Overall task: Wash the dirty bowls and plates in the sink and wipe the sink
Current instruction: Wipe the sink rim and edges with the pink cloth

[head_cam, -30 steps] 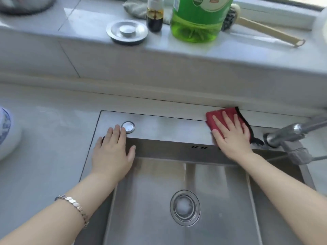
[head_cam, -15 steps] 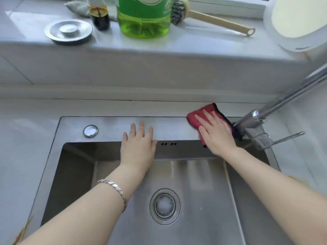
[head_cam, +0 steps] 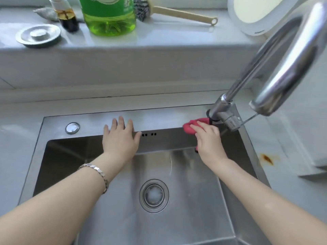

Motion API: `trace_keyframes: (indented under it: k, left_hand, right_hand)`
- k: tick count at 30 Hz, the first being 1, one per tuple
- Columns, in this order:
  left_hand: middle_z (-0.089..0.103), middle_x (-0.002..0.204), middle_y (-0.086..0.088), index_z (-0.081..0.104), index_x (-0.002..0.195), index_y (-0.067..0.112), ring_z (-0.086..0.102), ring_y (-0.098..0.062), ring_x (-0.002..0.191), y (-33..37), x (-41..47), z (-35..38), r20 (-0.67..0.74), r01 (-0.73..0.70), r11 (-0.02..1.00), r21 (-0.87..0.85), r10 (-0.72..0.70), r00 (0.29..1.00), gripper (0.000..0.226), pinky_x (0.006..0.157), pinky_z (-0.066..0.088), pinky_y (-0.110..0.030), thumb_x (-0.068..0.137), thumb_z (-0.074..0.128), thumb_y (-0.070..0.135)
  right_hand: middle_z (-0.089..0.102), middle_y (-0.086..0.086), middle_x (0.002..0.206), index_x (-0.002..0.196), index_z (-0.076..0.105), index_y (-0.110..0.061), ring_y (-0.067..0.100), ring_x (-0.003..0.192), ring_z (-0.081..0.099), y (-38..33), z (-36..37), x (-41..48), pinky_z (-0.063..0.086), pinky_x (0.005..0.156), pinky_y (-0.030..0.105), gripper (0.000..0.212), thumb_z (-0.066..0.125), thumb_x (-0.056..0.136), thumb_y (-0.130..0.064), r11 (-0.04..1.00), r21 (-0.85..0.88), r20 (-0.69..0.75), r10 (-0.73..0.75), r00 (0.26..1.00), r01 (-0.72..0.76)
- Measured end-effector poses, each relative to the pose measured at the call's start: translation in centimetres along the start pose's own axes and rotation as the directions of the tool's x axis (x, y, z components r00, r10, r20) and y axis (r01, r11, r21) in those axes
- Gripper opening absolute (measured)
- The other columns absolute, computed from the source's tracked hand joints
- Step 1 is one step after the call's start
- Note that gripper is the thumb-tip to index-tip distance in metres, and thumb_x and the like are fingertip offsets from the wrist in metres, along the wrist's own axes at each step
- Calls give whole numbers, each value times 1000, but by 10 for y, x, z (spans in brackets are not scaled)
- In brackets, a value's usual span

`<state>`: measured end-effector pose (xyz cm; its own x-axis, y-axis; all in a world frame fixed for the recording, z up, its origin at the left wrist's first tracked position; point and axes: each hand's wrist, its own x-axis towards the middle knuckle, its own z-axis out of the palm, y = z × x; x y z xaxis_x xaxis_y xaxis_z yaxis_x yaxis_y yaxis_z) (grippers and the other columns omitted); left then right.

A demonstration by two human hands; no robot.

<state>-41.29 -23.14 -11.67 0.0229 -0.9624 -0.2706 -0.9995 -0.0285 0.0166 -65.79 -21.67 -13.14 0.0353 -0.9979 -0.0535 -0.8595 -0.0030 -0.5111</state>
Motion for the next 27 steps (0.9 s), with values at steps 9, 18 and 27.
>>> trace_keyframes:
  k: [9,18,27]
  left_hand:
    - [-7,159,-1,3,150,16,-4,-21,146,144,-12,-7,-11,-332,940,-74,332,943,56,117,3,-40,101,24,35]
    - [6,158,0,12,149,20,1,-28,145,190,1,12,-25,-185,980,-77,184,983,56,115,11,-43,99,29,38]
    - [9,158,-1,16,149,20,3,-27,145,190,4,16,-57,-179,979,-98,174,983,57,115,12,-42,97,35,37]
  right_hand:
    - [58,-1,108,126,49,-11,11,83,56,70,-116,-72,38,68,10,30,43,98,-15,843,418,-225,457,861,-338]
    - [2,-5,158,148,17,-29,19,145,-6,136,-92,41,-2,115,32,46,20,102,-32,967,-253,191,41,981,9]
    - [3,-7,158,146,14,-40,19,145,-7,128,-87,117,0,114,37,47,23,101,-38,927,-356,223,-39,974,119]
